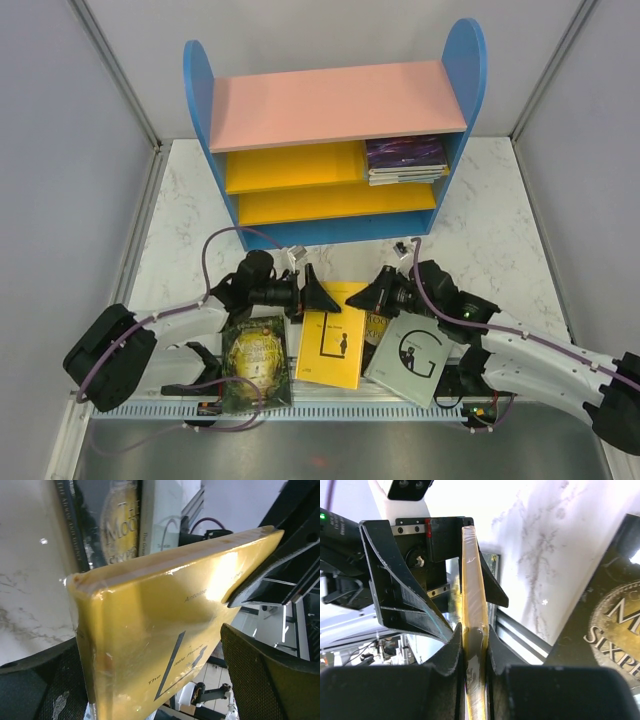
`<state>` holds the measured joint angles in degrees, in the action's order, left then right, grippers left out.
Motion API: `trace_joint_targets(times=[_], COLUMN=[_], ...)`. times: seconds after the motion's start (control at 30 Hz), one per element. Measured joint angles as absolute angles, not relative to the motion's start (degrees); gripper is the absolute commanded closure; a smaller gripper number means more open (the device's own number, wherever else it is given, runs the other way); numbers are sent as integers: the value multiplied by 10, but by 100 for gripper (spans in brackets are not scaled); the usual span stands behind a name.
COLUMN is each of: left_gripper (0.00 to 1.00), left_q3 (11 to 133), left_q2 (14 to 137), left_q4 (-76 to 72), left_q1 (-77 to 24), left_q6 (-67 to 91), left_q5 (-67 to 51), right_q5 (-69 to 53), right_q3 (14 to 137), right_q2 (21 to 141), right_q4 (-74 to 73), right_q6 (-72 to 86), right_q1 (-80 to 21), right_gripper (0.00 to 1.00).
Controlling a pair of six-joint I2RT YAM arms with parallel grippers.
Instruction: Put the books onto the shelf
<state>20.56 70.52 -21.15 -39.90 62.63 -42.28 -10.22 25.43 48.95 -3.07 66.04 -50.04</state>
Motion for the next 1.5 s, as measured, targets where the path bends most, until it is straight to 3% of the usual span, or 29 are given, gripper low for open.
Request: trace_joint_targets(times=[0.17, 0.27, 0.3, 0.4, 0.5, 0.6, 0.67, 0.7, 0.73, 0.8, 0.87, 0.9, 0.97, 1.1, 1.5], left_gripper=[6, 20, 30, 47, 61, 66, 79, 93, 97, 98, 98, 98, 98, 98, 98], left_q3=[206, 206, 206, 203, 198, 194, 193, 193, 193, 195, 196, 197, 217, 291, 380], left_q2=[635, 576, 557, 506, 475, 466, 466, 466, 465, 462, 454, 446, 431, 425, 429], left_q4=[-218, -226, -229, -235, -239, -247, -256, -265, -276, -295, -296, -283, -227, -92, 27], left_q1=[-393, -377, -371, -358, -355, -354, -352, -351, -349, -344, -341, -339, -342, -331, -193], left_q6=[654, 672, 679, 696, 706, 719, 729, 734, 743, 755, 760, 759, 741, 701, 673], left_q5=[-427, -435, -437, -439, -441, -445, -457, -466, -472, -480, -479, -475, -465, -454, -420], right_q5=[-89, -72, -67, -60, -62, -65, -66, -66, -66, -69, -72, -72, -74, -91, -90], right_q3=[271, 287, 293, 301, 303, 304, 304, 304, 304, 304, 304, 306, 312, 318, 288], right_q2=[433, 393, 379, 354, 341, 339, 339, 340, 341, 344, 354, 362, 393, 447, 391], right_q4=[-61, -77, -80, -77, -70, -63, -59, -57, -52, -37, -20, -13, -1, 16, 56], right_q6=[663, 667, 669, 680, 692, 700, 707, 711, 713, 716, 717, 719, 722, 727, 775], right_q1=[-501, -501, -501, -500, -501, -502, -502, -501, -500, -499, -497, -496, -495, -501, -529], right_gripper=[100, 100, 100, 100, 100, 100, 100, 100, 100, 96, 67, 41, 30, 22, 22])
